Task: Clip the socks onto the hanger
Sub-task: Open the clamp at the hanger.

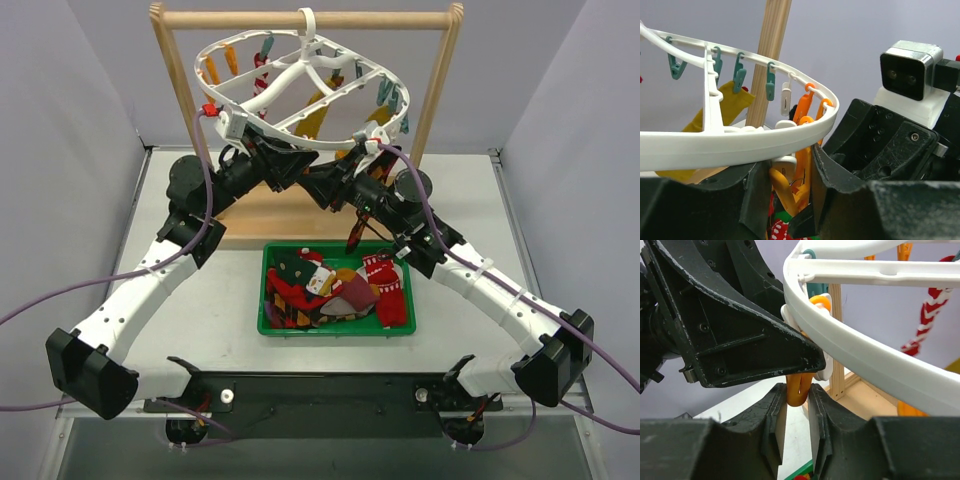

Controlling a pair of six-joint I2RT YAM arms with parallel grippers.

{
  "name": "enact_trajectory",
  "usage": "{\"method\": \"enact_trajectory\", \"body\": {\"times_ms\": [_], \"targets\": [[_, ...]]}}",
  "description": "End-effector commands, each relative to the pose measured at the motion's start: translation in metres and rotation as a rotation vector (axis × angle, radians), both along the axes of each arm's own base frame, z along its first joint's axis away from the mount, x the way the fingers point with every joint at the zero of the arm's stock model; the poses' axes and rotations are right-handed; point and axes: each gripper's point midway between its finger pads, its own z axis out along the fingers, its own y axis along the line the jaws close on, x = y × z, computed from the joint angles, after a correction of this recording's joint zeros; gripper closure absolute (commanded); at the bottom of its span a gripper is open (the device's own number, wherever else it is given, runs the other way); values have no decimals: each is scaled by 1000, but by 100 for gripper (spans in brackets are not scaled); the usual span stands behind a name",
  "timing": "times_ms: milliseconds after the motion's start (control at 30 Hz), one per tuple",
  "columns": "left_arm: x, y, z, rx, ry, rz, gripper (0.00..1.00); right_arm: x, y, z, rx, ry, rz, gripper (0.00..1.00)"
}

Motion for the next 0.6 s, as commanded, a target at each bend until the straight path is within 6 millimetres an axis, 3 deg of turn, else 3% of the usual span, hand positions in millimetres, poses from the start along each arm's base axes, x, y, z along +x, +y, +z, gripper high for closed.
{"method": "enact_trajectory", "body": {"times_ms": [0, 33, 100, 233, 267, 400, 567], "targets": [[-33, -3, 18, -35, -18, -94, 56, 18, -23, 44, 133, -102, -127, 83], [-34, -3, 19, -37, -18, -95, 52, 17, -25, 46, 135, -106, -132, 85], [-33, -1, 19, -42, -14, -81, 32, 18, -29, 41, 125, -103, -156, 91], [-33, 10, 20, -45, -5, -47, 17, 22, -39, 34, 57, -136, -212, 99], [-33, 12, 19, -45, 4, -44, 7, 21, -38, 33, 46, -139, -214, 99], [-32, 22, 19, -55, 39, -7, 3, 24, -36, 28, -14, -174, -241, 100], [-15, 31, 16, -83, 133, 71, 3, 23, -29, 25, -74, -218, -257, 100]]}}
